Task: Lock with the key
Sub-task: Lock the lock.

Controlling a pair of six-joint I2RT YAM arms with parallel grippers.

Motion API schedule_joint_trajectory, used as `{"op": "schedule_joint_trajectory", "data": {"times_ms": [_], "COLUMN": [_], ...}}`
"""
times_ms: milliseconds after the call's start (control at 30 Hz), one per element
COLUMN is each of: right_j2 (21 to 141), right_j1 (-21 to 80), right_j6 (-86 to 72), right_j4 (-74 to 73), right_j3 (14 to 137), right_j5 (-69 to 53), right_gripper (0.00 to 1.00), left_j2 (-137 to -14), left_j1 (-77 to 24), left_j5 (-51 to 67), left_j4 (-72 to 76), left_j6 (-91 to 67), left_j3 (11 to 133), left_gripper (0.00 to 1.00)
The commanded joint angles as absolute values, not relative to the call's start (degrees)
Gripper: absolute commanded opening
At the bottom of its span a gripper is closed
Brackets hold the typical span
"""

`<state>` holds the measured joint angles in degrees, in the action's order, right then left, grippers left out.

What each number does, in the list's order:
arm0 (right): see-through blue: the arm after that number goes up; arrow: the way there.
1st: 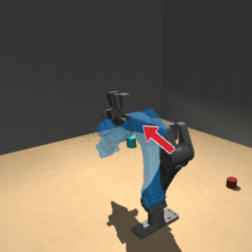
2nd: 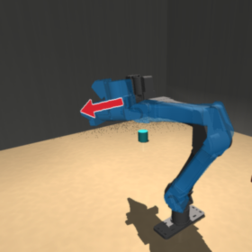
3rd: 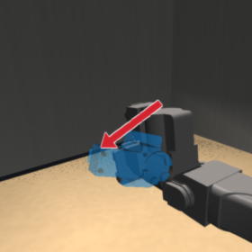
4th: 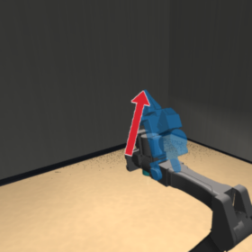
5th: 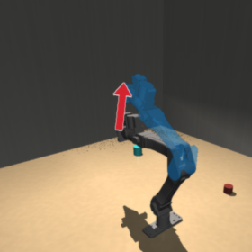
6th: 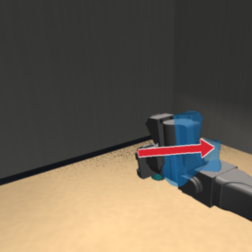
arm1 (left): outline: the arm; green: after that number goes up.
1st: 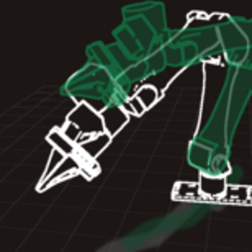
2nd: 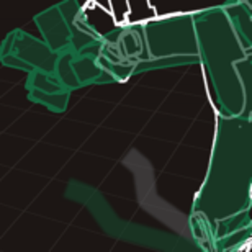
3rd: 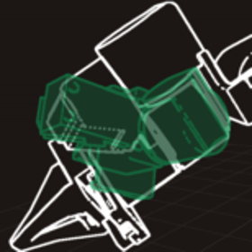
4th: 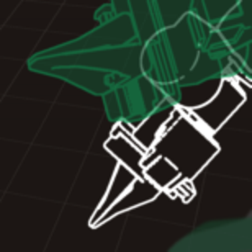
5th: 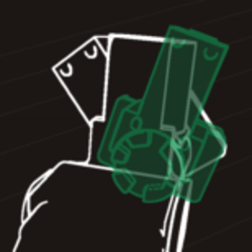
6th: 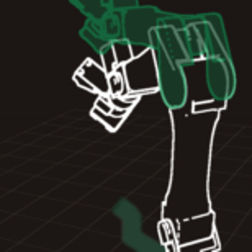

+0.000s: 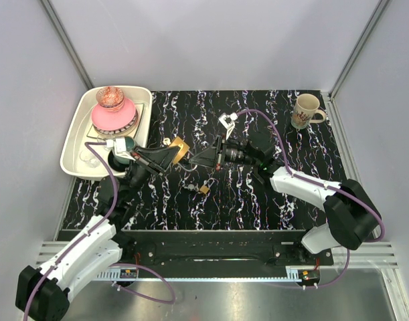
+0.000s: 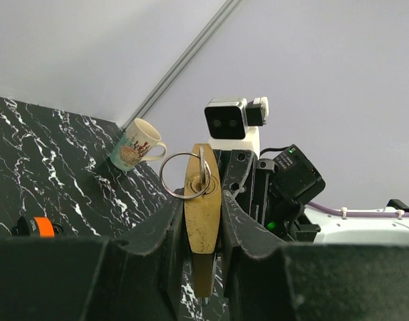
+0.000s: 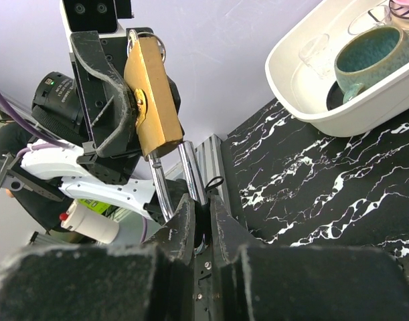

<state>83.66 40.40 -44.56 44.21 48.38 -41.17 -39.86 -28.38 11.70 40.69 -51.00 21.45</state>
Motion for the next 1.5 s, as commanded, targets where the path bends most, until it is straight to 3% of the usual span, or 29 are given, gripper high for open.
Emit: {"op": "schedule_joint_trajectory", "data": {"times_ms": [0,800,1467], "right_j2": [81.8,78.5,83.5], "right_j1": [41.9,42.0,42.0], "right_j6": [-43.2,-41.1,-44.2], "right_j4": [44.5,40.9,46.0], "right_j3": [51.9,52.6,54.4], "right_j5": [-42.4,-43.2,-44.5], "right_gripper": [0.0,0.0,0.0], "left_j2": [-38.1,-39.5,-40.7], "left_j1": [-29.2,-29.2,-29.2], "left_j5": [15.3,15.9,20.9], "left_j4": [39.9,38.6,39.9], "left_j6": [-48.7,-49.3,-49.4], "left_j3": [23.6,22.7,23.0], "left_gripper": [0.0,0.0,0.0]}}
